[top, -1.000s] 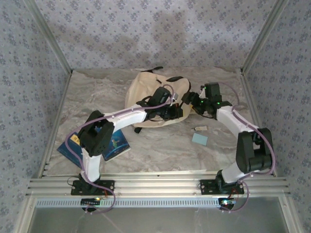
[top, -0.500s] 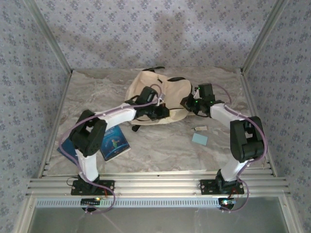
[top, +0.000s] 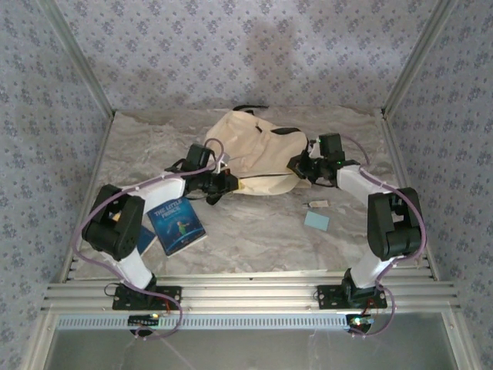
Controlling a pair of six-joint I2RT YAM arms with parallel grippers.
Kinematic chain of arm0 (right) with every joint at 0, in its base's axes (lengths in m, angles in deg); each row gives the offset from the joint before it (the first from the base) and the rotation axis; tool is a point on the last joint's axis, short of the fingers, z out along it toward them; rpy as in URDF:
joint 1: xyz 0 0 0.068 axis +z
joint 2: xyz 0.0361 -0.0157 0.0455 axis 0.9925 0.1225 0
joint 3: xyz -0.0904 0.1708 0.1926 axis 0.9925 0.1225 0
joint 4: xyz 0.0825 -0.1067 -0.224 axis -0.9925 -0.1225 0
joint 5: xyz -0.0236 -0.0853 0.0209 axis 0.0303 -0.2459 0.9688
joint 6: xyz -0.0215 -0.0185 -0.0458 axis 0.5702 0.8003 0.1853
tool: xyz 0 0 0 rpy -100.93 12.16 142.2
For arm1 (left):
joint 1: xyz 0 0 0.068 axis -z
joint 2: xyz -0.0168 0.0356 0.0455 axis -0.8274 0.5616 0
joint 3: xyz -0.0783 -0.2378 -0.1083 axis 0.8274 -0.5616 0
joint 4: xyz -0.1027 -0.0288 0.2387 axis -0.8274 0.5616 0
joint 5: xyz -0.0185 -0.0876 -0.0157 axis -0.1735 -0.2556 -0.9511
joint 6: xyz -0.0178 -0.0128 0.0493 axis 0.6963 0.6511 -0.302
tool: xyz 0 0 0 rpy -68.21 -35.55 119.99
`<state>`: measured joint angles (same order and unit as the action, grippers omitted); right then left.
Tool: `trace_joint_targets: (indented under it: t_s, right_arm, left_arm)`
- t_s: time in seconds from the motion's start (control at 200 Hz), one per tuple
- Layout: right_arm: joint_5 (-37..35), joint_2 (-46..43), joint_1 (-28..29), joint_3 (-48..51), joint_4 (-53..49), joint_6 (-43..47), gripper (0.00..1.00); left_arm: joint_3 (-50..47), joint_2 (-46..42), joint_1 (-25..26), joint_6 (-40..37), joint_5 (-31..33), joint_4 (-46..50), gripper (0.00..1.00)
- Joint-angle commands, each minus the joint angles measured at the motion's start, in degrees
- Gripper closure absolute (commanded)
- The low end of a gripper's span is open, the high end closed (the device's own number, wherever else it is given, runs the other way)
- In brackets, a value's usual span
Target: Pack the student bag
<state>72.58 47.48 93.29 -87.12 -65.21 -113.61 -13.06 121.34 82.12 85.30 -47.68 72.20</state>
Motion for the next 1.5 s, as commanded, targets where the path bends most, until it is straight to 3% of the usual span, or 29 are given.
trace_joint_targets:
  t_s: [0.0, 0.135, 0.19, 0.21, 0.255, 0.305, 0.38, 0.475, 0.795, 1.034, 1.214, 1.379, 1.494]
  right_arm:
    - [-11.4, -2.5, -5.4, 0.2, 1.6, 0.9, 1.00]
    - [-9.3, -1.1, -2.1, -0.8, 2.9, 0.3, 1.00]
    - [-7.6, -0.8, -0.9, -0.6, 4.0, -0.6, 0.82]
    - [-7.1, -0.8, -0.6, -0.6, 4.1, -0.8, 0.72]
    - [-6.4, -1.1, 0.4, -0.6, 4.2, -1.0, 0.51]
    - [-6.4, -1.7, 1.8, -0.7, 3.3, -0.1, 0.39]
    - [-7.5, -3.0, 4.0, -0.9, 1.3, 2.0, 0.30]
    - [-7.6, -4.1, 7.0, -1.0, -0.8, 4.4, 0.28]
    - [-6.5, -1.1, 20.3, -3.7, -3.3, 9.1, 0.28]
    - [-7.7, 8.0, 30.3, -8.8, 1.1, 8.1, 0.31]
    - [-5.5, 14.4, 33.8, -13.8, 2.9, 7.0, 0.33]
    - [-7.5, 16.6, 35.8, -15.0, 3.9, 6.6, 0.32]
    - [-8.0, 18.5, 36.3, -15.7, 4.2, 5.8, 0.34]
  left_arm:
    - [-2.1, -1.4, -7.5, -1.0, 12.9, 11.0, 1.00]
    - [2.9, 1.0, -7.4, -1.6, 12.0, 10.5, 1.00]
    - [4.7, 2.0, -7.2, -0.8, 11.4, 10.0, 0.93]
    - [5.4, 2.3, -7.1, -0.6, 11.0, 10.0, 0.89]
    - [6.6, 2.4, -6.8, 0.0, 10.4, 10.0, 0.65]
    - [7.1, 1.5, -6.3, 0.8, 10.7, 10.4, 0.42]
    - [6.1, -1.7, -5.9, 1.5, 12.8, 12.0, 0.24]
    - [3.3, -8.5, -6.0, 2.0, 17.2, 15.6, 0.01]
    - [-11.6, -33.6, -8.9, 7.5, 30.0, 29.9, 0.01]
    - [-25.1, -46.9, -12.3, 15.8, 32.8, 38.0, 0.06]
    - [-31.0, -49.6, -13.9, 17.8, 33.1, 36.0, 0.07]
    - [-32.8, -45.4, -14.3, 17.9, 33.2, 33.9, 0.07]
    - [-34.3, -42.2, -14.2, 16.4, 32.2, 26.8, 0.11]
